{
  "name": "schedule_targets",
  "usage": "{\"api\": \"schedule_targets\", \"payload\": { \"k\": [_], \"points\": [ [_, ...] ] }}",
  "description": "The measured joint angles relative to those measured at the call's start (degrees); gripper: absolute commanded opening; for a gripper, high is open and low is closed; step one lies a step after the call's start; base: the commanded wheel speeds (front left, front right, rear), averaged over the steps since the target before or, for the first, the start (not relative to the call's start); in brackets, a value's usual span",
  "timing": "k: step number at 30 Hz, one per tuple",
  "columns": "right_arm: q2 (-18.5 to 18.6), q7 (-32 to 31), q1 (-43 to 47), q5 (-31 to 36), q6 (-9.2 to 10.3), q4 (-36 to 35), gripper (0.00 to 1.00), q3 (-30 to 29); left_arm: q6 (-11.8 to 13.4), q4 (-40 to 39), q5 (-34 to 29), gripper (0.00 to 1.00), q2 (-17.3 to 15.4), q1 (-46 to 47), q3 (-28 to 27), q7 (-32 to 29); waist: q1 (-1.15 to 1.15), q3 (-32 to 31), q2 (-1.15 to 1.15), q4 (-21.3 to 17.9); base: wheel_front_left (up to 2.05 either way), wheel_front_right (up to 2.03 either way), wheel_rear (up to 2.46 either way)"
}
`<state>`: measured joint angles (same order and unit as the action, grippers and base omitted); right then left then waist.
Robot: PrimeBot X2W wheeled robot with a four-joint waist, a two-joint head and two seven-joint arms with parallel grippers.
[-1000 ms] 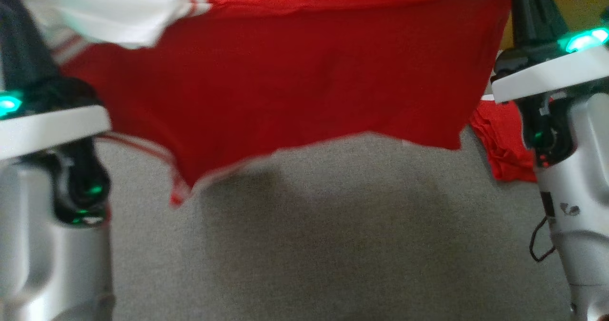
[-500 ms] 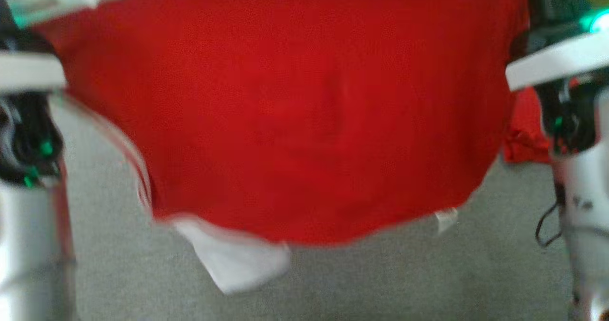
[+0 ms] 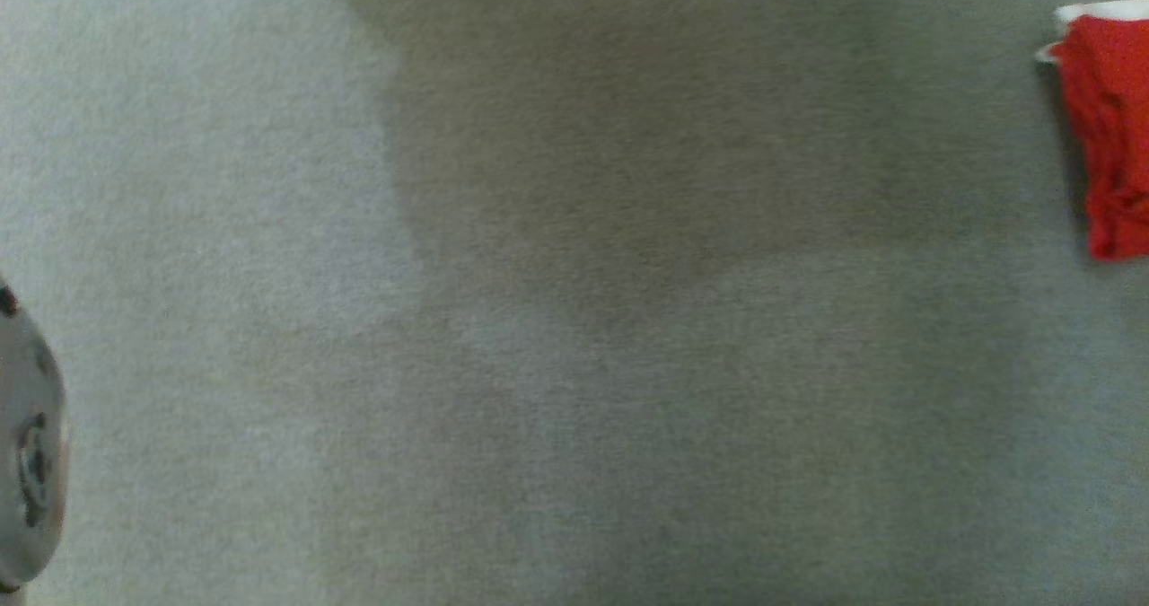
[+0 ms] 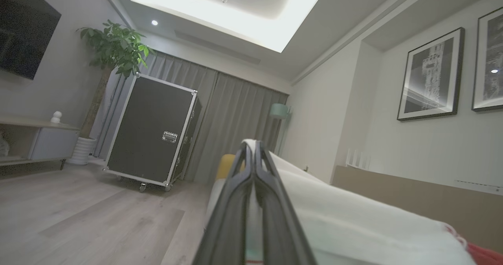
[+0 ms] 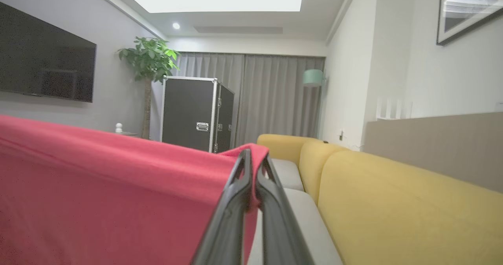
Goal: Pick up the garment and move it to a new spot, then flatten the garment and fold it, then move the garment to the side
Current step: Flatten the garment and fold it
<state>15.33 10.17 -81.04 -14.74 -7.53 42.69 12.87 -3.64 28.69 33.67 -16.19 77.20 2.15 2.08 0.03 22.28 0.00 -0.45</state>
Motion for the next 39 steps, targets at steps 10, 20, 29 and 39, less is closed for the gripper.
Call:
{"api": "schedule_targets", "payload": {
  "k": [10, 20, 29, 39],
  "points": [
    [-1.83, 4.0, 4.43, 1.6, 0.0, 17.72, 0.0, 3.34, -3.47, 12.25, -3.21, 0.0, 1.52, -6.63, 8.16, 9.56, -0.02, 3.43, 0.0, 3.73, 0.0, 0.0, 0.0],
    [-0.05, -1.71, 17.37, -3.0, 0.0, 23.42, 0.0, 17.83, -3.94, 11.21, -0.11, 0.0, -0.97, -27.77, 17.31, 11.37, -0.04, -1.44, 0.0, 4.26, 0.0, 0.0, 0.0],
    [5.11, -10.47, 26.56, -14.92, 0.0, 15.08, 0.0, 30.06, -3.94, 2.03, 6.06, 0.0, -7.58, -43.34, 24.97, 6.93, -0.05, -8.29, 0.0, 3.8, 0.0, 0.0, 0.0],
    [12.82, -15.24, 37.51, -29.05, 0.0, 3.53, 0.0, 39.32, -1.14, -11.66, 4.56, 0.0, -15.11, -59.12, 28.71, 4.86, -0.05, -16.9, 0.01, 2.86, 0.0, 0.0, 0.0]
  ]
}}
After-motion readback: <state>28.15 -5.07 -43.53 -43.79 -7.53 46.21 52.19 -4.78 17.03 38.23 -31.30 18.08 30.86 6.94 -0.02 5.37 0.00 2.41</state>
